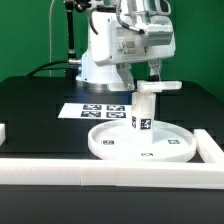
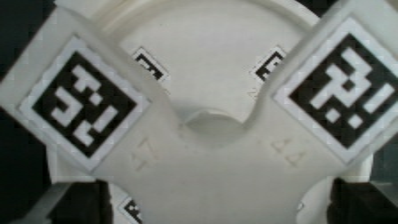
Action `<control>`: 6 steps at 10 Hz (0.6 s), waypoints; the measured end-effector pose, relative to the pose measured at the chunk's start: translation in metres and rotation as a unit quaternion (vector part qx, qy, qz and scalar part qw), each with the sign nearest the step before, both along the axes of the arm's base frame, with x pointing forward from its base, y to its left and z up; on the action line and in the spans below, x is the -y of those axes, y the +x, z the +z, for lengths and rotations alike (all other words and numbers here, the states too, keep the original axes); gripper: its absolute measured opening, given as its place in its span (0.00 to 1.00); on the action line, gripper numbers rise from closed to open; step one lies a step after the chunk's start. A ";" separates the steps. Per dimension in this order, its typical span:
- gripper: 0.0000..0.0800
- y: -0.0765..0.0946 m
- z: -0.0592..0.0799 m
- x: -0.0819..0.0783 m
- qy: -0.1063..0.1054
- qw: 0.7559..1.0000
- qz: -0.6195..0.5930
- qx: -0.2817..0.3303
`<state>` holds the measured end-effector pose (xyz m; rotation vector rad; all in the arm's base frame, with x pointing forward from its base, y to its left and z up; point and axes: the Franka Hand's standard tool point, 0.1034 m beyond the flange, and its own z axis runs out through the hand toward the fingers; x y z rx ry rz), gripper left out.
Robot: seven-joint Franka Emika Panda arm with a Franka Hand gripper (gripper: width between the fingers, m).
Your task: Assemble round table
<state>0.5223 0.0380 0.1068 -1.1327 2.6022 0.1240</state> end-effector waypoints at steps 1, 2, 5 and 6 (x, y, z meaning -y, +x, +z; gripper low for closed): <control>0.80 0.002 0.005 -0.005 0.010 0.999 0.032 -0.007; 0.81 0.005 0.013 -0.009 0.016 0.999 0.043 -0.004; 0.81 0.015 0.041 -0.012 0.021 0.996 0.087 0.023; 0.81 0.013 0.037 -0.012 0.018 0.995 0.095 0.022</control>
Offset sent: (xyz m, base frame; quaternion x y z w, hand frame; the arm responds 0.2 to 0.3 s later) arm 0.0141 0.0113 0.0449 -0.0164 -0.0670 -0.0736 0.9949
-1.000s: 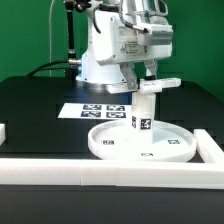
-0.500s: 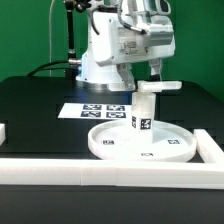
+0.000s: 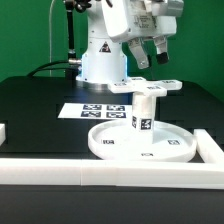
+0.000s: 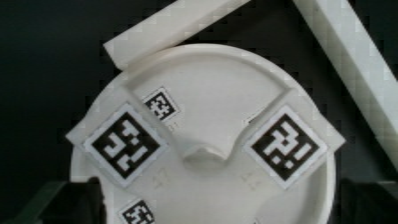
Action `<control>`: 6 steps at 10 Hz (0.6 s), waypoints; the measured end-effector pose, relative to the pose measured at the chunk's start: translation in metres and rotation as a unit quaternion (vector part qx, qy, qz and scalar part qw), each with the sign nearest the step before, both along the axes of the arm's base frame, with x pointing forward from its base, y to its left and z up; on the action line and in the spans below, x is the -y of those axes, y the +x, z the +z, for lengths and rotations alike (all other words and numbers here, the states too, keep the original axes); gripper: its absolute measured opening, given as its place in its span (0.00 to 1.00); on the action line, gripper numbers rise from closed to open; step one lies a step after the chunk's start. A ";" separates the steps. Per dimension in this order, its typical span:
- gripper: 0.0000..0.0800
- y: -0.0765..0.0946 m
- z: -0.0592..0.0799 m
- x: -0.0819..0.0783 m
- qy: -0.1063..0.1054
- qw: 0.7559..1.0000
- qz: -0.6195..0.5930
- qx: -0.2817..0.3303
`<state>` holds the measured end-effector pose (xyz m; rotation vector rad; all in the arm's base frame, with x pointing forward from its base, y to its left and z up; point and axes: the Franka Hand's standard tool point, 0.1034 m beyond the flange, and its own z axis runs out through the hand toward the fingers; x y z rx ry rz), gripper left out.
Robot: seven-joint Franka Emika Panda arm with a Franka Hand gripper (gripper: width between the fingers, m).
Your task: Assemble round table
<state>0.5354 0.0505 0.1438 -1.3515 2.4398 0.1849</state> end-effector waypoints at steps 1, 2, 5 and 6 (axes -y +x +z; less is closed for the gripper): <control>0.81 0.000 0.000 0.000 -0.005 1.000 0.019 0.005; 0.81 0.000 -0.001 0.000 -0.015 0.998 0.057 0.015; 0.81 -0.001 -0.004 -0.009 -0.071 0.947 0.308 0.062; 0.81 -0.002 -0.003 -0.013 -0.071 0.927 0.363 0.065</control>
Offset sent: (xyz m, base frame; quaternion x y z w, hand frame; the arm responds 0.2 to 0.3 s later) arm 0.0038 0.0153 0.0023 -0.0363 0.0207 -0.3436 0.9382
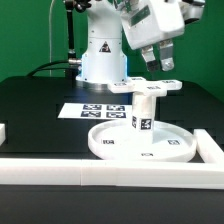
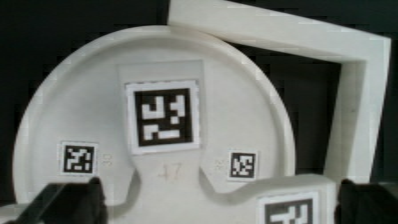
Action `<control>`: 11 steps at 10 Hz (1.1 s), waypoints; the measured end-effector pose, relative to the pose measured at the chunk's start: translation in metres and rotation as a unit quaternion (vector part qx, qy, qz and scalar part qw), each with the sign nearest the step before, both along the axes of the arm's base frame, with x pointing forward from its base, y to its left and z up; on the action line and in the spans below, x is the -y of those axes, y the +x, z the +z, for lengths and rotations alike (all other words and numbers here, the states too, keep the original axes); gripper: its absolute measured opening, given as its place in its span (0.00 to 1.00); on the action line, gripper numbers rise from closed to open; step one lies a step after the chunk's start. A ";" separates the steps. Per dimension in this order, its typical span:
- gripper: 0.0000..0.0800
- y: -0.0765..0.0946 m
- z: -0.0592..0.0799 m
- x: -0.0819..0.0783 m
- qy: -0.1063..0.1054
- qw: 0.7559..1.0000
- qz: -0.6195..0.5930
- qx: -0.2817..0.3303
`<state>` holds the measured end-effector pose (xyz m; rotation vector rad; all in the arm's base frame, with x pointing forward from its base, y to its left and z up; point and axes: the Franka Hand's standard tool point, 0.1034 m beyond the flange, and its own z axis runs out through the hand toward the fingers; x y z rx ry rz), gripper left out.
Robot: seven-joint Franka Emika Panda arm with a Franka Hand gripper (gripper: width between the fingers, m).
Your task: Assemble round table
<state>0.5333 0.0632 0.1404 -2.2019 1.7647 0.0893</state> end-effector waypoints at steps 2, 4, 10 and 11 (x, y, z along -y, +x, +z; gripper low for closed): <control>0.81 0.001 0.000 0.001 -0.013 0.997 0.067 0.021; 0.81 0.001 0.000 0.001 -0.025 0.989 0.139 0.041; 0.81 0.004 0.002 -0.014 -0.102 0.840 0.526 0.086; 0.81 0.003 0.002 -0.012 -0.104 0.823 0.551 0.093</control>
Offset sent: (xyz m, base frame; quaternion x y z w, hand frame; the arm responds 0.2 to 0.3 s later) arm 0.0000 0.0000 0.0000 0.0000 0.0000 -0.1296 0.9916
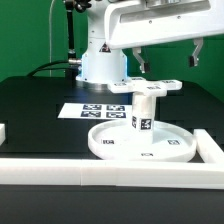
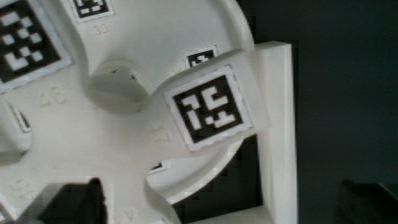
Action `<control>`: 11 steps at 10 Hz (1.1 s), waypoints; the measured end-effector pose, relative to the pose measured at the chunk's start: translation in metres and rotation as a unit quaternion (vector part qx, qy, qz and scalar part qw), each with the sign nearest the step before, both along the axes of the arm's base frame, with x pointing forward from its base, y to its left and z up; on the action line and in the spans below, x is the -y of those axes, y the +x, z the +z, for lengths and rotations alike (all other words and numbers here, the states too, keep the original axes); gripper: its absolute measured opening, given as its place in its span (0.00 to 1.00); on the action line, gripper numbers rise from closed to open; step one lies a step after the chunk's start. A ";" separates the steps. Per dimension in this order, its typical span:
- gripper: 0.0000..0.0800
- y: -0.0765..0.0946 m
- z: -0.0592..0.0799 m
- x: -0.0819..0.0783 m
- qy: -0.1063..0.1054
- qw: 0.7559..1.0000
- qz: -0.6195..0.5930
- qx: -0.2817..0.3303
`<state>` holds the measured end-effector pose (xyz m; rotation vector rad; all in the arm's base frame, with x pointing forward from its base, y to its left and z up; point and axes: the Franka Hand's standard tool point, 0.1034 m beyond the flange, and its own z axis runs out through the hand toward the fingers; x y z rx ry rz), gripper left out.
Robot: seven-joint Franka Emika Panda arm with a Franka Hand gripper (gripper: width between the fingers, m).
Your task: Assemble round table
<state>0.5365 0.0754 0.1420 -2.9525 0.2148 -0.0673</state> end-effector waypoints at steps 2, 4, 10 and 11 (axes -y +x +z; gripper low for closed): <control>0.81 0.000 0.000 0.001 -0.004 0.998 0.064 0.011; 0.81 0.000 -0.001 0.003 -0.008 0.991 0.134 0.023; 0.81 -0.004 -0.011 0.014 -0.013 0.916 0.400 0.027; 0.81 -0.004 -0.011 0.015 -0.014 0.901 0.433 0.034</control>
Offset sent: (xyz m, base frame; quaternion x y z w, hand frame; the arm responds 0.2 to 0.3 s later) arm 0.0000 0.0000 0.0000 0.0000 0.0000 -0.1938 0.9810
